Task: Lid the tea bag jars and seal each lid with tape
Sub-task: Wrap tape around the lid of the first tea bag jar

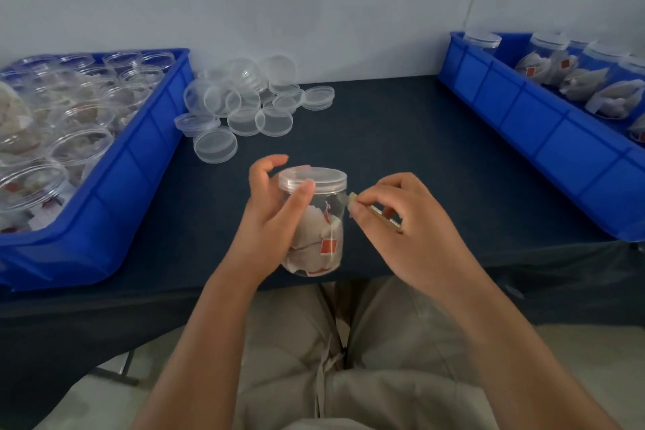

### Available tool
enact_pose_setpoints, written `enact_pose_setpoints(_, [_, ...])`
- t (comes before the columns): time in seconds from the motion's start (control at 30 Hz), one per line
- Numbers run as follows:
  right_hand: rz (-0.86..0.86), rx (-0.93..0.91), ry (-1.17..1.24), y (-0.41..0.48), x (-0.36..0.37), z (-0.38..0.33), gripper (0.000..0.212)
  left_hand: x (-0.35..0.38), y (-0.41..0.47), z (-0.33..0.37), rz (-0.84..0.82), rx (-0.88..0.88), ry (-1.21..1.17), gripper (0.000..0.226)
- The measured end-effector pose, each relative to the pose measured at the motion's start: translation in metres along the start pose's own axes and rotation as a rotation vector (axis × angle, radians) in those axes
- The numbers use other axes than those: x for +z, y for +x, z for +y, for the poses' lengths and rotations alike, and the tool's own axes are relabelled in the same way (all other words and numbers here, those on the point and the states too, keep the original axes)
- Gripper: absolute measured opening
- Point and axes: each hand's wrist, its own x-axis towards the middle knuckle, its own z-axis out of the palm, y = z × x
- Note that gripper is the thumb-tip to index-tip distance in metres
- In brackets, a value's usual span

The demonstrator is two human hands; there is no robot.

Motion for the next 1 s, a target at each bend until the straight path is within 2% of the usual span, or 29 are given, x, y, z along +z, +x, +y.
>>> enact_pose_setpoints(0.07, [-0.003,-0.013,-0.013,0.000,0.000,-0.002,0.024,0.007,-0.002,-0.001,-0.003,0.024,0.014,0.047])
enact_pose_setpoints(0.2, [-0.024,-0.001,-0.006,0.003,-0.005,0.000,0.025,0.008,0.001,0.000,0.048,0.038,0.127,0.049])
enact_pose_setpoints(0.33, [-0.050,0.000,0.027,0.002,-0.007,-0.001,0.026,0.006,0.003,0.004,-0.025,0.005,0.131,0.040])
enact_pose_setpoints(0.53, [-0.047,0.001,0.028,0.002,-0.006,-0.002,0.021,0.012,-0.006,0.012,-0.011,0.068,0.174,0.030])
enact_pose_setpoints(0.6, [-0.052,-0.005,0.021,0.001,-0.007,-0.003,0.019,0.013,-0.007,0.015,-0.018,0.080,0.185,0.034])
enact_pose_setpoints(0.7, [-0.065,-0.018,-0.012,0.001,-0.009,-0.002,0.016,0.012,-0.009,0.016,-0.040,0.131,0.219,0.051])
enact_pose_setpoints(0.8, [-0.079,-0.018,-0.038,0.000,-0.011,-0.001,0.022,0.011,-0.008,0.017,-0.049,0.161,0.270,0.061])
enact_pose_setpoints(1.0, [-0.069,-0.026,-0.059,0.000,-0.011,-0.001,0.025,0.011,-0.006,0.016,-0.057,0.189,0.259,0.051])
